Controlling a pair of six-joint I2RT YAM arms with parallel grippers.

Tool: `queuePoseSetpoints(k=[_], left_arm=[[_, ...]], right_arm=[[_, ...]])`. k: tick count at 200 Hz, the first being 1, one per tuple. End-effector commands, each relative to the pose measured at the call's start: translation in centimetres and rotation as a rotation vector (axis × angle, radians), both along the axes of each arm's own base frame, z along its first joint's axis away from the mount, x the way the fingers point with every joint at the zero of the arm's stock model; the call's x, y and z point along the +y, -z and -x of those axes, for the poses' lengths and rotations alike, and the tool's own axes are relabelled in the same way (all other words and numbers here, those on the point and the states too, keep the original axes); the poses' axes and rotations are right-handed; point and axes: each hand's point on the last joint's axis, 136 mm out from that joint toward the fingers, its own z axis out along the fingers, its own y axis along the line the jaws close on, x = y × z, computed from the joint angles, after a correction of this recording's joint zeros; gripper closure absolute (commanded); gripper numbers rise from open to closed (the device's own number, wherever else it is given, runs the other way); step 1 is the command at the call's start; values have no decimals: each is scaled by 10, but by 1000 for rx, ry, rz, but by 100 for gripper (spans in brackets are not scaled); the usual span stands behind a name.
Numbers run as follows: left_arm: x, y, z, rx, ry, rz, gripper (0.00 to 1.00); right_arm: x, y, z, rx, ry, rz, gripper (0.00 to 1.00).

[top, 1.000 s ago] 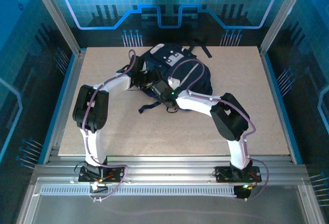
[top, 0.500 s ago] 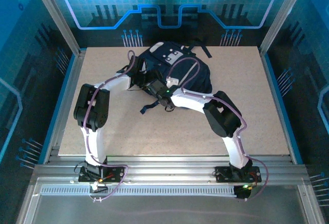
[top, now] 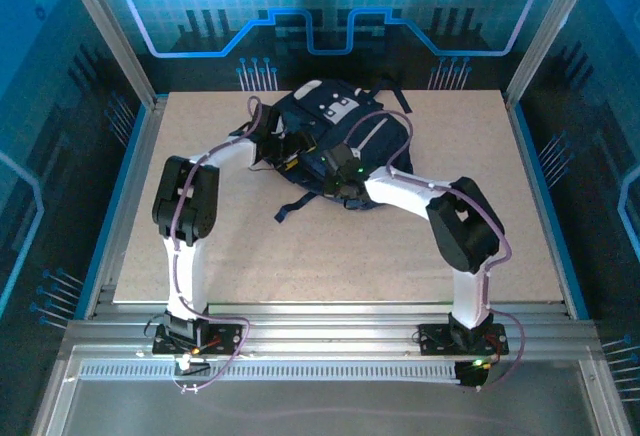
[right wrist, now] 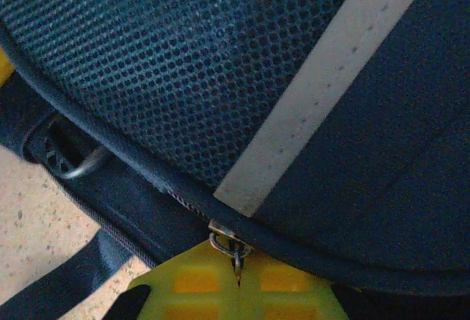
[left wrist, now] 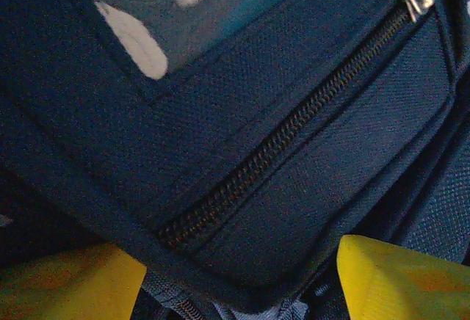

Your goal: Pack the student bag

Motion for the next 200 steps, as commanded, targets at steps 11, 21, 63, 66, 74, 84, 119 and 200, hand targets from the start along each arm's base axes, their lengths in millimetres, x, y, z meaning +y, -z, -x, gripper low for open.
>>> queuePoseSetpoints(k=[11,21,63,66,74,84,119,200], left_arm=[[43,30,-19,42,-94,-95,28],[45,30,-21,41,-95,-98,28],[51,29,-30,40,-92,-121,28],[52,30,-31,41,-92,-122,28],[54,30,-34,40,-91,-129,28],[55,30,-39,39,-91,-133,28],[61,27,-52,35,-89,-147,28],[34,-42,6,4,-76,-18,27]], right_arm=[[-24,-2,14,82,-120,7,100],[-31,-2,15,99,-142,10,100],[-54,-18,22,139,-224,43,100],[-56,-19,23,143,-230,48,100],[-58,-23,26,157,-257,56,100],[-63,-26,28,180,-284,79,100],[-86,-31,28,194,-377,208,100],[11,-64,30,54,-687,-42,100]])
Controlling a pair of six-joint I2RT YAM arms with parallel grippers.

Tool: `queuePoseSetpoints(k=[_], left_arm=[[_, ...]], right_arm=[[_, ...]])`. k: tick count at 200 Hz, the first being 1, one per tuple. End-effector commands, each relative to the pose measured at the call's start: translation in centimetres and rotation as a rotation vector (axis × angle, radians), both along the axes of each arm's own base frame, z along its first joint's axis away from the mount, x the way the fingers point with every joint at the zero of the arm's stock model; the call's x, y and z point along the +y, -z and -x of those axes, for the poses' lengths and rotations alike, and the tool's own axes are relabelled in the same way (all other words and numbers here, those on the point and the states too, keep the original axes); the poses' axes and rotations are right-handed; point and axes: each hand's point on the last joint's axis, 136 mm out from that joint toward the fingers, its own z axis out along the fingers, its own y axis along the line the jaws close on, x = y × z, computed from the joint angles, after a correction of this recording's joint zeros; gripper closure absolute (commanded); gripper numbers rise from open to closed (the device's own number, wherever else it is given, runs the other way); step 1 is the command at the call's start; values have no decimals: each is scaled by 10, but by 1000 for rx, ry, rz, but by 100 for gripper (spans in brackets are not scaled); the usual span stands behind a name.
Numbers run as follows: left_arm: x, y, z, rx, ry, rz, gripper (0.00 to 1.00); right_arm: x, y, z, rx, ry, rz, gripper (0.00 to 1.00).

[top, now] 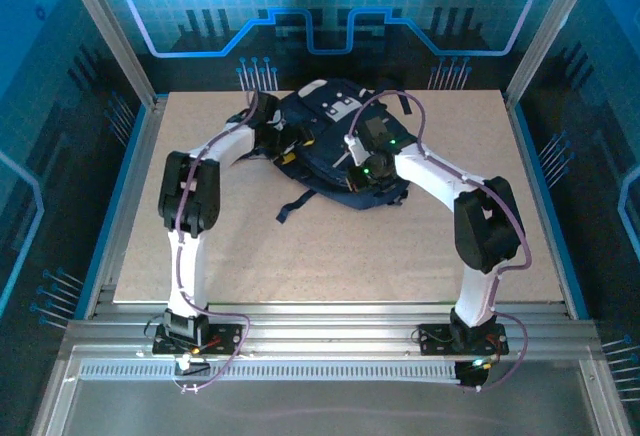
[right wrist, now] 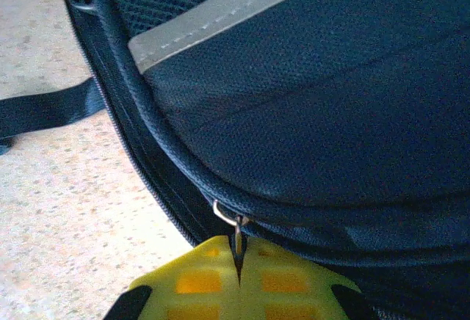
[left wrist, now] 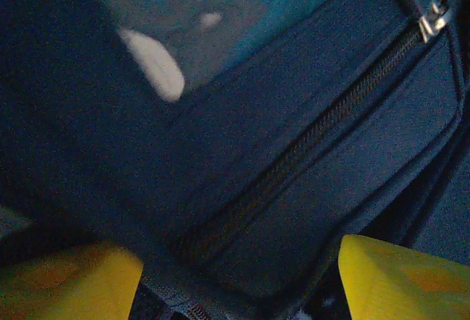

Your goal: Pack the student bag

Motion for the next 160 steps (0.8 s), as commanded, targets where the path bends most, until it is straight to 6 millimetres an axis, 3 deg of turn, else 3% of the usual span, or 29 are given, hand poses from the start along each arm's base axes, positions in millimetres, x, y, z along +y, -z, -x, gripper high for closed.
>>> queuePoseSetpoints(k=[1,29,58,91,121,130,140,149,160], left_arm=[[26,-33,13,-68,-114,-26,27],[28,-43,45,-56,-195,48,26],[26,-32,73,-18,-277,123,24],[13,-32,77,-14,-321,226,24],[-6,-38,74,-33,-286,250,28],[-10,-38,73,-39,-273,251,34],[-12,-36,71,-47,-267,258,49],[-12,-33,70,-49,-269,271,73],[-12,-29,69,-51,-265,284,92]], right_arm=[[47,-28,14,3,-143,-127,100],[81,-33,12,4,-197,-196,100],[116,-45,21,-1,-265,-281,100],[144,-55,38,12,-330,-358,100],[150,-48,53,42,-354,-372,100],[149,-45,56,51,-354,-369,100],[146,-42,61,62,-356,-369,100],[142,-37,66,73,-357,-356,100],[132,-28,70,79,-349,-315,100]])
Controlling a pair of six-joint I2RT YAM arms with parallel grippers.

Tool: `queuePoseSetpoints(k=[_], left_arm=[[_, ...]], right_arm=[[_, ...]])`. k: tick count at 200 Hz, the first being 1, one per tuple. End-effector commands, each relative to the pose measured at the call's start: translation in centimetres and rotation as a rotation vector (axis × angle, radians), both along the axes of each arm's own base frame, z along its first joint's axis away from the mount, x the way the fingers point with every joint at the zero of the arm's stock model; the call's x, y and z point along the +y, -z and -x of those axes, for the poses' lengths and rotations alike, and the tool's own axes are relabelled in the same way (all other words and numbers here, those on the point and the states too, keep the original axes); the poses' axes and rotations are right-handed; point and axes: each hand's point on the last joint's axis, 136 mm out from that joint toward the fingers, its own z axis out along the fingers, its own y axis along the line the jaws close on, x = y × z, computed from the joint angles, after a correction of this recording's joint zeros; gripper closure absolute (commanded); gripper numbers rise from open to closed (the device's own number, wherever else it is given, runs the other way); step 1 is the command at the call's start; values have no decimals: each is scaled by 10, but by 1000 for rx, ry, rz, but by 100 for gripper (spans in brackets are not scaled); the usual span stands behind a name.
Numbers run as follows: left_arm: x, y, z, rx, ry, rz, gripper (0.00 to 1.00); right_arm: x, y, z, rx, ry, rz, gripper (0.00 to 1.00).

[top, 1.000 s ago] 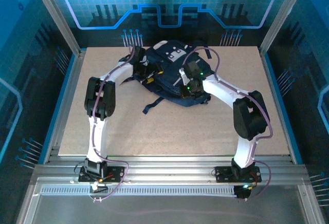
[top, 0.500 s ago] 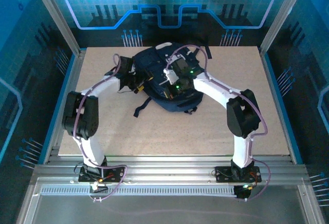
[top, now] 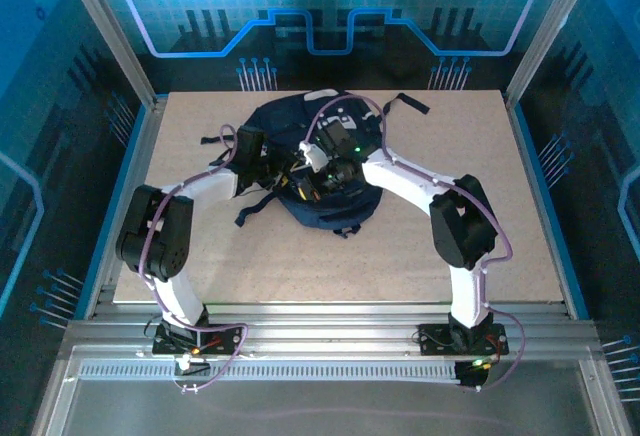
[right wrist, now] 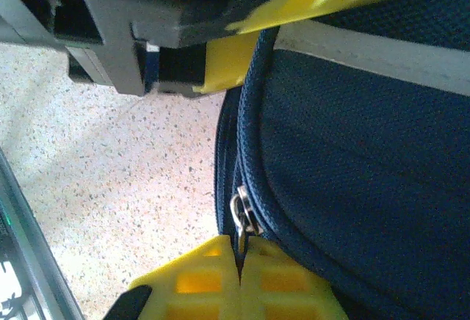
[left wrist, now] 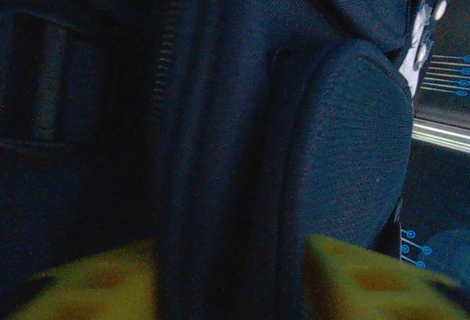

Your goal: Pack the student bag

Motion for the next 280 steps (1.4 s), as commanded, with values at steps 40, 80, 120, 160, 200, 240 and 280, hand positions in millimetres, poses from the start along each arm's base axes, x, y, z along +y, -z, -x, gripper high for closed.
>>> queuePoseSetpoints(k=[40,80,120,160,200,240,280], left_arm=[[-2,-2,-6,-85,52,54,100],[7,-13,3,-91,152,-31,100],[0,-22,11,-96,290,-44,100],[14,-21,17,-72,401,-105,100],[23,-19,20,-55,524,-140,100],[23,-16,20,-55,590,-164,100],[25,-16,21,-47,649,-173,100]], right_arm=[[-52,23,49,58,-63,140,100],[-113,35,34,50,31,243,100],[-166,38,4,-37,112,432,100],[-212,35,-23,-118,138,587,100],[-216,34,-46,-255,-33,623,100],[-225,47,-74,-385,-269,635,100],[-226,36,-136,-562,-293,648,100]])
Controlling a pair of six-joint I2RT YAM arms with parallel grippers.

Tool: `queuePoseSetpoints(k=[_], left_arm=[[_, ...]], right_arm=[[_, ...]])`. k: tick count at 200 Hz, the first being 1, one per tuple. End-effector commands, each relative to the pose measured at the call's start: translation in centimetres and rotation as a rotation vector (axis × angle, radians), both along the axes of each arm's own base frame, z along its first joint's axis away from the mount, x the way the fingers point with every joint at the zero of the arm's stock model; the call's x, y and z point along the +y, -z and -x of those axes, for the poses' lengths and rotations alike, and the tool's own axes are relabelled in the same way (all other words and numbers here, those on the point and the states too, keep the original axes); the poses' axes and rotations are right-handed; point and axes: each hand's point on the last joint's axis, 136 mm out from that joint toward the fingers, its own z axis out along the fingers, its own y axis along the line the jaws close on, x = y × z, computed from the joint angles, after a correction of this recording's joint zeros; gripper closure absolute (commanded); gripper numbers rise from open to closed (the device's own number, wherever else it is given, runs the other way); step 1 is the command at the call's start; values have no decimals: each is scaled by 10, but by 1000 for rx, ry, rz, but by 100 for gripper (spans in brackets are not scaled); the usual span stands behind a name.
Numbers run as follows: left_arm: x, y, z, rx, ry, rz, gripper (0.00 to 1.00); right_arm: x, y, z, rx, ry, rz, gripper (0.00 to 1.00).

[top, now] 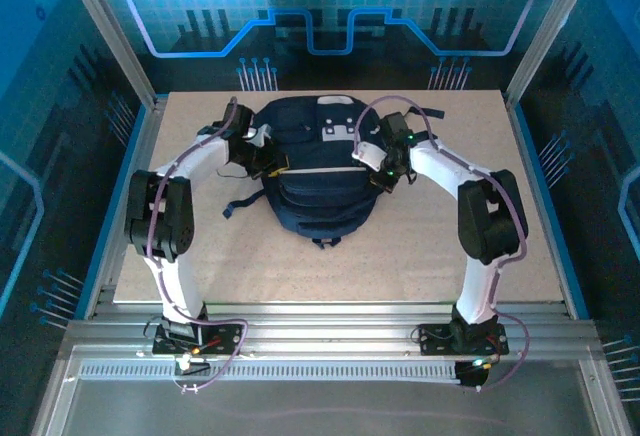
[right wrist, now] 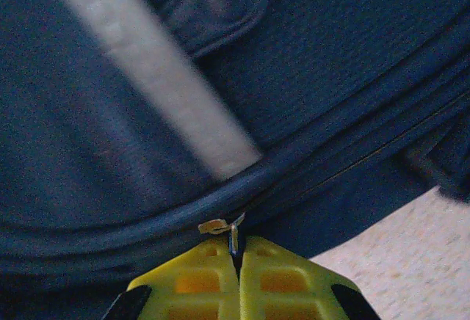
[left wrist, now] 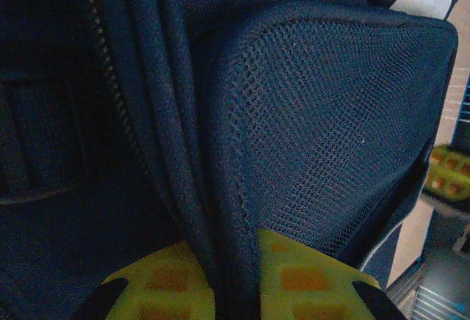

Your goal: Pack the student bag

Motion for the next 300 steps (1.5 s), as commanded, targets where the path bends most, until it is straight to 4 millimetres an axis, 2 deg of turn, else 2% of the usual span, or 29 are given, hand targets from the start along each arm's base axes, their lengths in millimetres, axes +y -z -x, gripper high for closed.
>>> queuePoseSetpoints(k=[1,23,71,135,158,167,178,205,220,235,246,249,254,275,300], left_arm=[[4,-8,14,14,108,24,100],[4,-8,15,10,114,23,100],[5,-8,17,10,122,16,100],[8,-11,10,6,105,25,100],[9,-11,11,9,101,25,100],[8,-11,12,11,97,26,96],[9,-13,12,10,86,28,89],[14,-21,9,-25,29,12,60],[19,-29,5,-58,-13,-13,44],[27,-36,1,-97,-60,-45,24],[35,-42,-3,-128,-103,-82,15],[38,-43,-4,-137,-116,-99,7],[44,-45,-6,-153,-142,-128,2],[77,-49,-8,-223,-250,-297,1],[123,-51,-2,-312,-373,-524,1]], right_arm=[[-27,-10,-58,-182,-35,90,100],[-20,-17,-88,-262,-36,86,100],[-16,-23,-122,-325,34,120,100],[-1,-47,-114,-345,67,-4,100],[1,-67,-119,-366,134,-78,89],[2,-73,-118,-361,151,-100,83],[2,-80,-116,-356,174,-123,81],[-9,-93,-102,-339,282,-142,68],[-21,-98,-90,-340,382,-157,63],[-38,-103,-75,-356,510,-166,57],[-53,-105,-63,-394,595,-174,56],[-56,-106,-60,-406,614,-183,56],[-62,-105,-54,-424,643,-189,55],[-86,-99,-29,-503,760,-203,55],[-122,-78,-2,-577,894,-193,54]])
